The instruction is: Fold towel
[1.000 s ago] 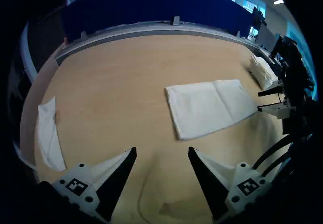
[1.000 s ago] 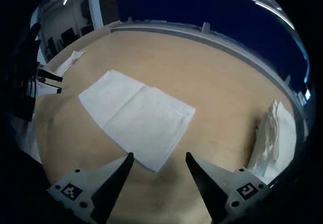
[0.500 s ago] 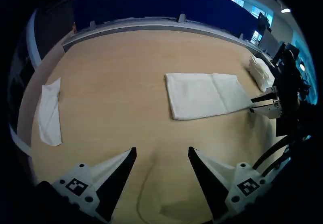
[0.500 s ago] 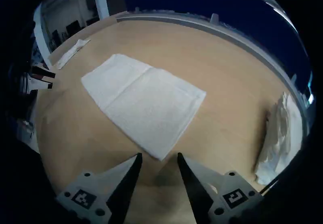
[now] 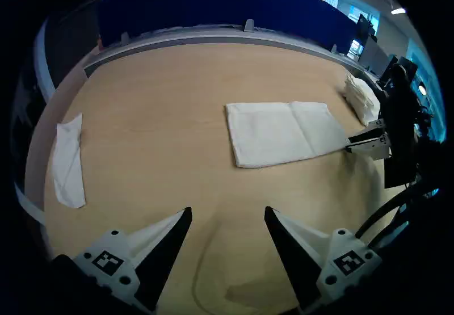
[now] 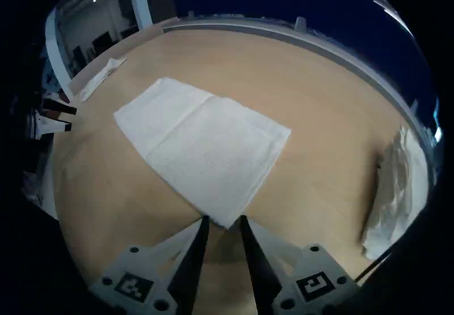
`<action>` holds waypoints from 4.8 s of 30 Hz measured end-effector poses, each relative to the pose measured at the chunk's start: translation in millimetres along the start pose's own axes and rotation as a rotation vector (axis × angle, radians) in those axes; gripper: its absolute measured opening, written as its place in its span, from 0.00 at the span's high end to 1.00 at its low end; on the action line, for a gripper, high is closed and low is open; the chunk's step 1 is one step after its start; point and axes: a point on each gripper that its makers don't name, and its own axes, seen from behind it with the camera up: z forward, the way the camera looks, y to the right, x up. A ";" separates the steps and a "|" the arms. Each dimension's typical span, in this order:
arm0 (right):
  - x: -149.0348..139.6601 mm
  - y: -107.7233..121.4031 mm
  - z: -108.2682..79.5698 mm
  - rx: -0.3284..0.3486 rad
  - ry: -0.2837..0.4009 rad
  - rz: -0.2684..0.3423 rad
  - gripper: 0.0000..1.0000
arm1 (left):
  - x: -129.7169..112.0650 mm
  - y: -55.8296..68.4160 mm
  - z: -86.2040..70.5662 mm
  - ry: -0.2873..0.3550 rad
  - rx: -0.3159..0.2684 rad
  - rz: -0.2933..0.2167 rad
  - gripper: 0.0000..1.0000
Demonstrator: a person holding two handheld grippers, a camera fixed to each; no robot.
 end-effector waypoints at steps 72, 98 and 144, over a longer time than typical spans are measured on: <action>156.3 -191.9 91.5 0.335 0.008 -0.473 0.96 | -24.6 -43.0 -54.7 0.095 0.091 -0.166 0.05; 137.1 -160.0 58.2 0.248 0.100 -0.307 0.07 | -17.1 -34.6 -48.7 0.083 0.082 -0.133 0.05; 78.9 -128.1 61.0 0.032 0.054 -0.033 0.97 | -15.2 -36.4 -42.8 0.073 0.045 -0.097 0.05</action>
